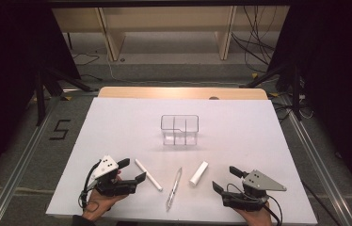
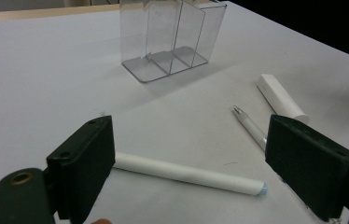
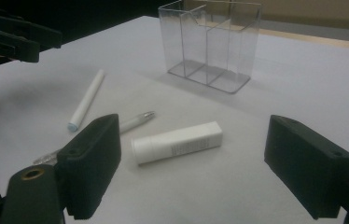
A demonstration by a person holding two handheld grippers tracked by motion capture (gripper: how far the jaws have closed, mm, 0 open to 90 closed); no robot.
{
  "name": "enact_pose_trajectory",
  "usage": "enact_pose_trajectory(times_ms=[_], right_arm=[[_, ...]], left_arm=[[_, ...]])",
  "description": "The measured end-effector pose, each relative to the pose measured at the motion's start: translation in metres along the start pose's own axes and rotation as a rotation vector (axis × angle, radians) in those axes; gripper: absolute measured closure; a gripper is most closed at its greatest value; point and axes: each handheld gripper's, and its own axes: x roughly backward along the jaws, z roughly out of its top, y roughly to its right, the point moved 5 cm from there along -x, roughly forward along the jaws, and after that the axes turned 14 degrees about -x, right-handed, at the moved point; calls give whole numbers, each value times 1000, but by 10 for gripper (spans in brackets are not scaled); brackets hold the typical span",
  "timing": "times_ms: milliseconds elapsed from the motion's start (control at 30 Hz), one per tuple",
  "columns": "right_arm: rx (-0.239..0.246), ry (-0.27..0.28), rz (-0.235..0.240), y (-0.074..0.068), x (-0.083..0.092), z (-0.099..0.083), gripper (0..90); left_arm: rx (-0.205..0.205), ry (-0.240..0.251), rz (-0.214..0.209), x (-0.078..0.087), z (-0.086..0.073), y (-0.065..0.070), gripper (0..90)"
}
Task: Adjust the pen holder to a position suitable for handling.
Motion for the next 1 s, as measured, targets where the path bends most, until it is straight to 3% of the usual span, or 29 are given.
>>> enact_pose_trajectory(times_ms=[333,567,833,1000], right_arm=[[1,-1,-2,0,0,0,197],[-1,4,-1,0,0,0,199],[-2,18,-4,1,0,2,202],[-2,24,-9,1,2,3,202]], left_arm=[[4,-9,6,-1,0,-1,155],[34,-17,31,-4,4,-8,156],[66,-75,86,-18,16,-21,160],[63,-104,101,-28,23,-28,168]])
